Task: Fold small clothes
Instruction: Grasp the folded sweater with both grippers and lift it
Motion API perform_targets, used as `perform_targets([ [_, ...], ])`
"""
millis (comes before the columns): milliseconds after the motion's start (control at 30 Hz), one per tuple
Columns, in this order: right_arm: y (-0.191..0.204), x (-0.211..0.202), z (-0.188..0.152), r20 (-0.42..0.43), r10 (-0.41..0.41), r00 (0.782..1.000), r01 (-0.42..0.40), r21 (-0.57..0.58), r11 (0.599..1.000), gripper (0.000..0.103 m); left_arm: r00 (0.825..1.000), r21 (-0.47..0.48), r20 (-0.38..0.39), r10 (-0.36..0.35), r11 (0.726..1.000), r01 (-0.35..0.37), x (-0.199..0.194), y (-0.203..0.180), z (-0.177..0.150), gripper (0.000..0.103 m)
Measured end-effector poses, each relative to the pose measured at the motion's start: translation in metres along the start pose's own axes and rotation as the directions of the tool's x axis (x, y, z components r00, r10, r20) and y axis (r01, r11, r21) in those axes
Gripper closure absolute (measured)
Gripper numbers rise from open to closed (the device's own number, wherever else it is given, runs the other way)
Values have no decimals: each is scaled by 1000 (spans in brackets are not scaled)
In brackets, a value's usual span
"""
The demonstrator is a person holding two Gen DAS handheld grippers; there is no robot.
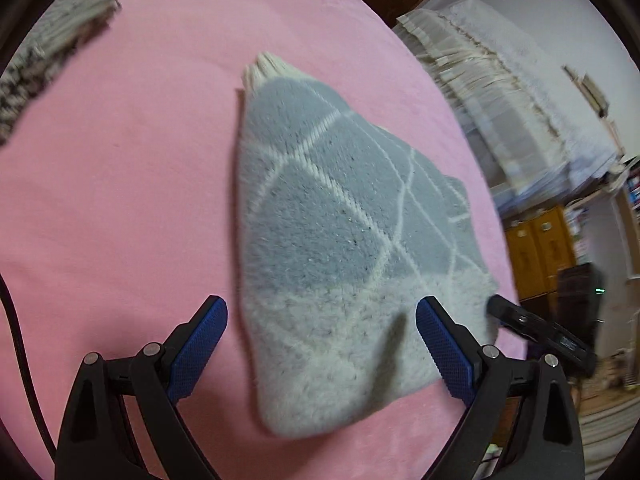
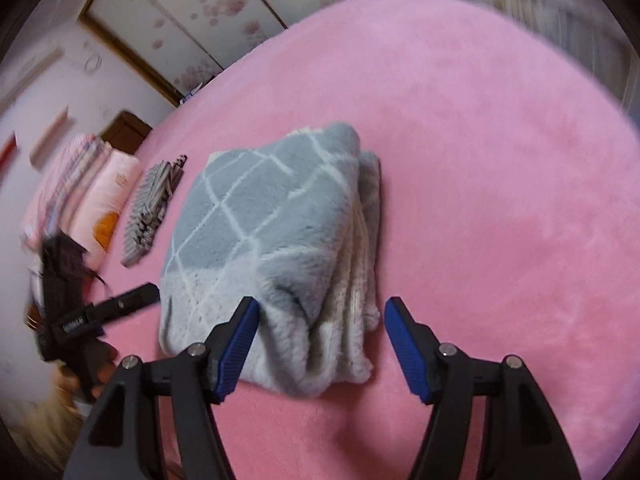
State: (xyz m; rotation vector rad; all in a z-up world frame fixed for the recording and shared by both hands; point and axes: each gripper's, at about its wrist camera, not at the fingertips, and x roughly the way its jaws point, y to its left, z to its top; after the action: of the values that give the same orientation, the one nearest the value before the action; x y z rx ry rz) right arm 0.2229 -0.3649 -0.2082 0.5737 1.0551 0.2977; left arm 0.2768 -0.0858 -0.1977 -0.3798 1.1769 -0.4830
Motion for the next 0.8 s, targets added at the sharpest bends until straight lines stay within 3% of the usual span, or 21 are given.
perform_targets([
  [167, -26, 25, 11, -40, 126, 991, -122, 87, 989, 18, 998, -7, -37, -55, 998, 55, 26, 8, 4, 8],
  [400, -40, 67, 29, -124, 306, 944, -286, 152, 946, 12, 987, -51, -64, -146, 988, 143, 61, 16, 15, 0],
  [633, -21, 93, 42, -221, 306, 926, -300, 59, 952, 3, 974, -43, -100, -202, 979, 199, 81, 19, 28, 0],
  [800, -14, 95, 45, -227, 272, 935, -277, 10, 961, 6, 971, -33, -104, -214, 977, 212, 83, 18, 34, 2],
])
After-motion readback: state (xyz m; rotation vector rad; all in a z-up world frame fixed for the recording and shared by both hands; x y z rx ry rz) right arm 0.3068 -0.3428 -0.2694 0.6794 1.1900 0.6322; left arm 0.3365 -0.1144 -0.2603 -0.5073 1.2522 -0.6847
